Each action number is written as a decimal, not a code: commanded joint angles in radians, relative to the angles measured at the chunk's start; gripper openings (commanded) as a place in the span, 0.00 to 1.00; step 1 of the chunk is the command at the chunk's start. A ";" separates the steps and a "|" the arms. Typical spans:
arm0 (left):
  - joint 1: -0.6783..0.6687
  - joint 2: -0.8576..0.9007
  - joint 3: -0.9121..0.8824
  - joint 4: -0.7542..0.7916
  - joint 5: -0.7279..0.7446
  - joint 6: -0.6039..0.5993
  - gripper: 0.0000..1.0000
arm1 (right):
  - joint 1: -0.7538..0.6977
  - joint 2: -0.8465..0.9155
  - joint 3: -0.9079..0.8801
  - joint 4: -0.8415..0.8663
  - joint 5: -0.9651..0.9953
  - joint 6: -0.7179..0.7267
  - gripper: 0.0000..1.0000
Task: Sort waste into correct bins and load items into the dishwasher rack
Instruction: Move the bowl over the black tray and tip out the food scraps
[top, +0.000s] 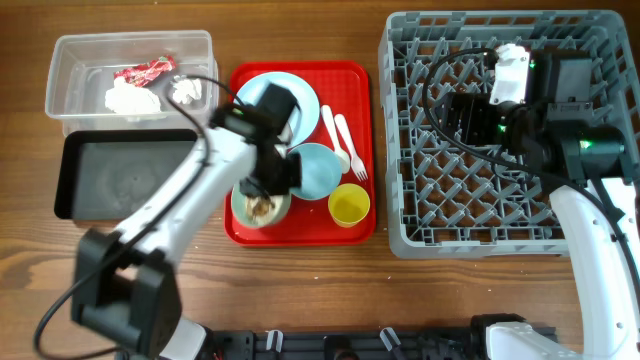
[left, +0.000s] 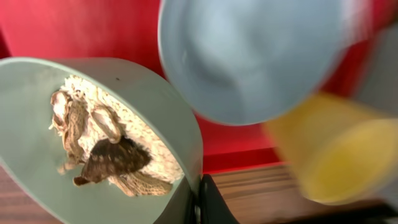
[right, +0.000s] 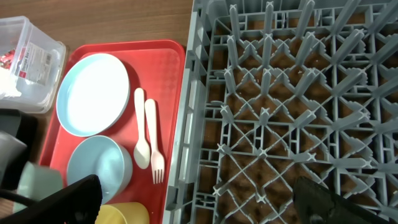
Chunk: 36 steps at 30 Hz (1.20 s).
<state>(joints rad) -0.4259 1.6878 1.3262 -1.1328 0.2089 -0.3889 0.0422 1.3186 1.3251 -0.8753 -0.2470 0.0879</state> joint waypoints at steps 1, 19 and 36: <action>0.098 -0.100 0.078 -0.013 0.119 0.045 0.04 | -0.004 0.011 0.023 0.003 -0.009 -0.009 1.00; 0.885 -0.099 0.014 0.027 0.563 0.385 0.04 | -0.004 0.011 0.023 0.002 -0.010 -0.007 1.00; 1.202 0.290 -0.034 0.061 1.164 0.651 0.04 | -0.004 0.011 0.023 0.003 -0.009 -0.009 1.00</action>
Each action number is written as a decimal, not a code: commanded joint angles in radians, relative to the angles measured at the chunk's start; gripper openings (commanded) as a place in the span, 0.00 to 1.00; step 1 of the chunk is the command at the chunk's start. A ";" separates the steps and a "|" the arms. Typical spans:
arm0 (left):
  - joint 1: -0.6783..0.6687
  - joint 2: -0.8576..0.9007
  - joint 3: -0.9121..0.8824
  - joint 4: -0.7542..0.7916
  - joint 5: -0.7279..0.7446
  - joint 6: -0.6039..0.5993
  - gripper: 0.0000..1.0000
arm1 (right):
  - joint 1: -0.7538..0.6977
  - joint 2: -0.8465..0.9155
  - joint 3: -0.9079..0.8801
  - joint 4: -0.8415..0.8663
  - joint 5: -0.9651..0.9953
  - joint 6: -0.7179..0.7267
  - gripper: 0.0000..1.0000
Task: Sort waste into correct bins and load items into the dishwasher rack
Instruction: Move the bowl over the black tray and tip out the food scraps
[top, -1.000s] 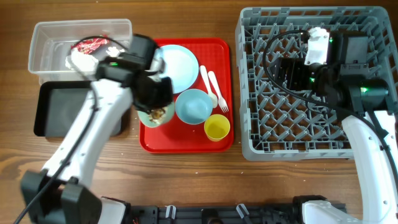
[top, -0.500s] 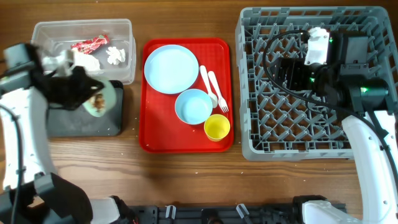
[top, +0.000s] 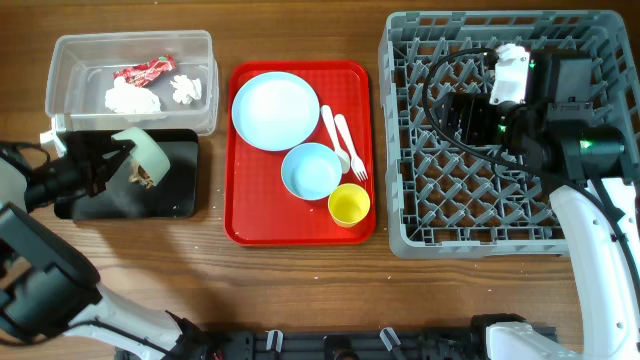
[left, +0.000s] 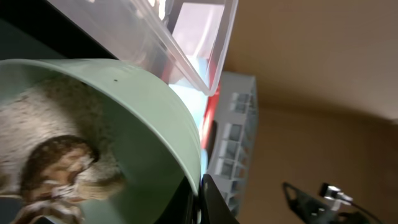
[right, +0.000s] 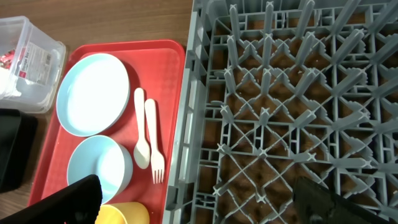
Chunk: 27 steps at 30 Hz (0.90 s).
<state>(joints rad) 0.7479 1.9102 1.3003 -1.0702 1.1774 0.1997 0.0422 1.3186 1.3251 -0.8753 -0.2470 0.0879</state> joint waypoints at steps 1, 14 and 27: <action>0.034 0.089 -0.008 -0.003 0.229 0.063 0.04 | -0.004 0.011 0.023 0.002 -0.009 -0.009 1.00; 0.075 0.121 -0.008 -0.022 0.401 -0.056 0.04 | -0.004 0.011 0.023 0.002 -0.009 -0.009 1.00; 0.093 0.119 -0.008 0.052 0.400 -0.198 0.04 | -0.004 0.011 0.023 0.003 -0.009 -0.009 1.00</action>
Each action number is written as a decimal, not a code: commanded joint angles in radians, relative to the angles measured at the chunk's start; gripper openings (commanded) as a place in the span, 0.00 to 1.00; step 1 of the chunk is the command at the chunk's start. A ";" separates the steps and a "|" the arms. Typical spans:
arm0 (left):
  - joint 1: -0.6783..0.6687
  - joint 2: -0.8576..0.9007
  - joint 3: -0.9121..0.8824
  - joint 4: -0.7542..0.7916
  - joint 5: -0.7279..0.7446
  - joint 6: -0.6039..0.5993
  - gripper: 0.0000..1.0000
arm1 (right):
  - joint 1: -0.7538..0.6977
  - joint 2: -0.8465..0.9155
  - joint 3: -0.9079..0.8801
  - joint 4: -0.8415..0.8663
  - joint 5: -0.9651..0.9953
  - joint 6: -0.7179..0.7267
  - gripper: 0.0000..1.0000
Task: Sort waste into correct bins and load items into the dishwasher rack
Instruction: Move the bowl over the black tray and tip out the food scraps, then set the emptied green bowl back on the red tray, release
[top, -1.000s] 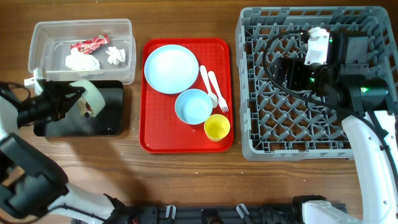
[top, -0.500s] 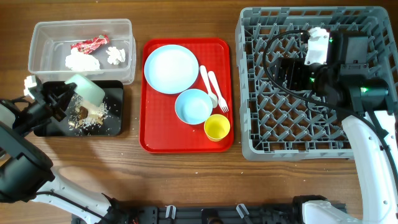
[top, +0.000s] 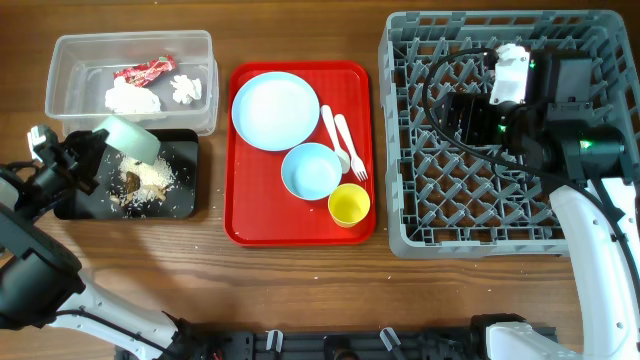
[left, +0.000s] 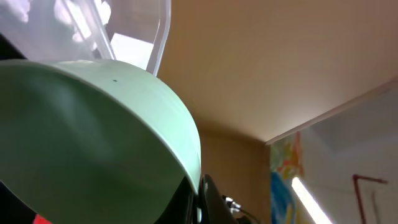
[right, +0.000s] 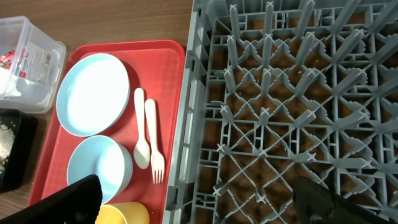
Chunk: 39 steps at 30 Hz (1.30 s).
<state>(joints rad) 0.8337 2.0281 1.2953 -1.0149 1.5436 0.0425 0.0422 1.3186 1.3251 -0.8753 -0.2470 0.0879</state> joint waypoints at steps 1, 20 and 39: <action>0.006 0.000 -0.003 -0.032 0.034 -0.044 0.04 | -0.004 0.011 0.023 0.003 -0.009 -0.009 1.00; -0.281 -0.370 0.002 -0.079 -0.400 -0.059 0.04 | -0.004 0.011 0.023 0.003 -0.010 -0.008 0.99; -1.212 -0.426 -0.018 -0.035 -1.402 -0.450 0.04 | -0.004 0.011 0.023 0.021 -0.010 -0.009 1.00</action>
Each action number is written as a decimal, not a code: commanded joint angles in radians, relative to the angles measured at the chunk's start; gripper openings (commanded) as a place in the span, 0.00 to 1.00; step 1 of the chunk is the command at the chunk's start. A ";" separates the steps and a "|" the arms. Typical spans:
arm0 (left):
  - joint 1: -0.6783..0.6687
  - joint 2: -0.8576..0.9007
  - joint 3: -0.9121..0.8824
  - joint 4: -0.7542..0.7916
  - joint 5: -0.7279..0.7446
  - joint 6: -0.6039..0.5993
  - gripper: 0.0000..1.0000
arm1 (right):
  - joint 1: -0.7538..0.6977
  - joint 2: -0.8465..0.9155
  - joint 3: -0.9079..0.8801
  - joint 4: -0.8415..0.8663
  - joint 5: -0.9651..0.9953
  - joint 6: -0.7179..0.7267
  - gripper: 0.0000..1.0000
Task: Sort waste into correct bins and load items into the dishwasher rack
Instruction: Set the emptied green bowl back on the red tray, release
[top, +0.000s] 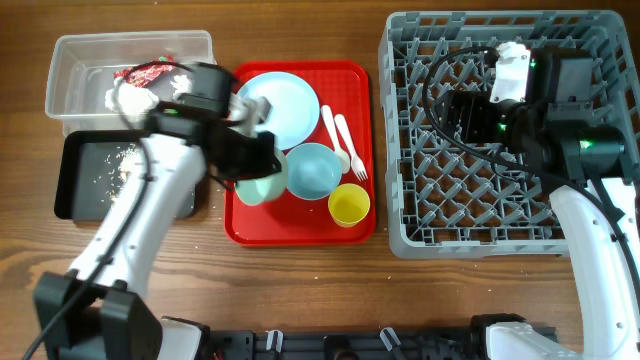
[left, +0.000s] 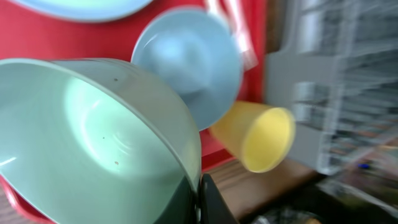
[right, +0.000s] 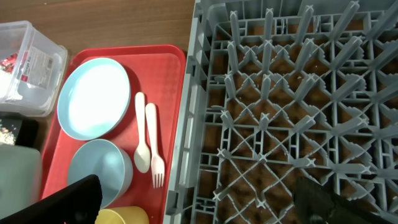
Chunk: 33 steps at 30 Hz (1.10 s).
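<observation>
My left gripper is shut on the rim of a pale green bowl, with its fingertips pinching the edge. The bowl's inside holds no food. It is over the front left of the red tray, beside the blue bowl and the yellow cup. Whether it rests on the tray cannot be told. My right gripper hangs open over the grey dishwasher rack, holding nothing.
A blue plate and a white spoon and fork lie on the tray. The black bin holds food scraps. Behind it, the clear bin holds wrappers and tissue.
The left gripper has gone from over the black bin, bowl upturned, to the tray's front left, still shut on the emptied bowl. The right arm has not moved.
The left gripper was shut on the green bowl, full of food scraps, on the tray. Then it held the bowl tilted over the black bin. Then the bowl was upturned and scraps lay in the bin. Now the empty bowl is back over the tray.
</observation>
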<state>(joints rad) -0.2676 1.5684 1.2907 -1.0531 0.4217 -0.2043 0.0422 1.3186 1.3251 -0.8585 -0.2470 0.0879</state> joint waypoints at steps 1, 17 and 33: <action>-0.149 0.045 -0.014 -0.001 -0.326 -0.245 0.04 | -0.004 0.011 0.023 0.004 -0.010 -0.009 1.00; -0.343 0.153 -0.016 -0.045 -0.435 -0.366 0.23 | -0.004 0.011 0.023 -0.003 -0.009 -0.010 1.00; -0.352 0.154 0.083 0.112 -0.301 -0.201 0.68 | -0.004 0.011 0.023 0.006 -0.010 -0.009 1.00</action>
<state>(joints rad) -0.6083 1.7176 1.3357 -0.9970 0.0334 -0.5121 0.0422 1.3186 1.3251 -0.8585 -0.2470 0.0879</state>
